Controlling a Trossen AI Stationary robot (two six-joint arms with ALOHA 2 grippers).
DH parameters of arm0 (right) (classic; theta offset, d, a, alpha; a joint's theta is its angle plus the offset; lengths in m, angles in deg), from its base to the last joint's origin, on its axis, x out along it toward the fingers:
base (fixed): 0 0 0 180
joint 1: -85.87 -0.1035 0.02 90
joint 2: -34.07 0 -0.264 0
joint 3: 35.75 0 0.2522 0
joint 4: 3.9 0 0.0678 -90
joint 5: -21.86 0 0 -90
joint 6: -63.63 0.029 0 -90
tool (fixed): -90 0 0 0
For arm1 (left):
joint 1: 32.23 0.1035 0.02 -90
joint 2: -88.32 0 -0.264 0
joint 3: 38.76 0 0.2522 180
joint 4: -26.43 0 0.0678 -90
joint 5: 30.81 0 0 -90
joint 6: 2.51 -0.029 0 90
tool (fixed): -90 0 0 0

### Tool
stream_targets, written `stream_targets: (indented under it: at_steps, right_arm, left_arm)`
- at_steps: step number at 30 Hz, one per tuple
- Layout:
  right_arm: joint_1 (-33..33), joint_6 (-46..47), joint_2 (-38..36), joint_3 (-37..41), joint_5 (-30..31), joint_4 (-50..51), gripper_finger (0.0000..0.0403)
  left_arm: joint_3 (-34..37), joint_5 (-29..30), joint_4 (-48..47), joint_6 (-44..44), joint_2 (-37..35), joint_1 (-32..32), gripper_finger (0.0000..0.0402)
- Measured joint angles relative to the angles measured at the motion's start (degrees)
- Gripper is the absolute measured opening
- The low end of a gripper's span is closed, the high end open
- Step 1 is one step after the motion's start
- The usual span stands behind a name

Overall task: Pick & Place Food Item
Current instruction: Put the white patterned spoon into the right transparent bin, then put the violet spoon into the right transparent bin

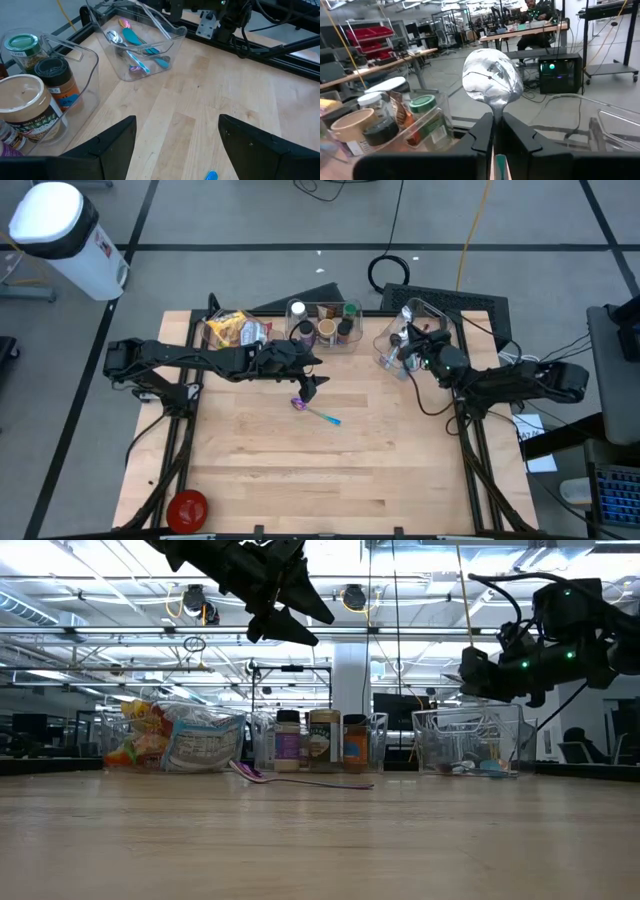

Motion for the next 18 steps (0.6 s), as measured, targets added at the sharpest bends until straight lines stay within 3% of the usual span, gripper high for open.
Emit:
stream_targets:
  at_steps: [18]
  right_arm:
    - [-0.1, -0.2, 0.0, 0.0, -0.2, 0.3, 0.0191]
  left_arm:
    - [0.0, 0.0, 0.0, 0.0, 0.0, 0.0, 0.0285]
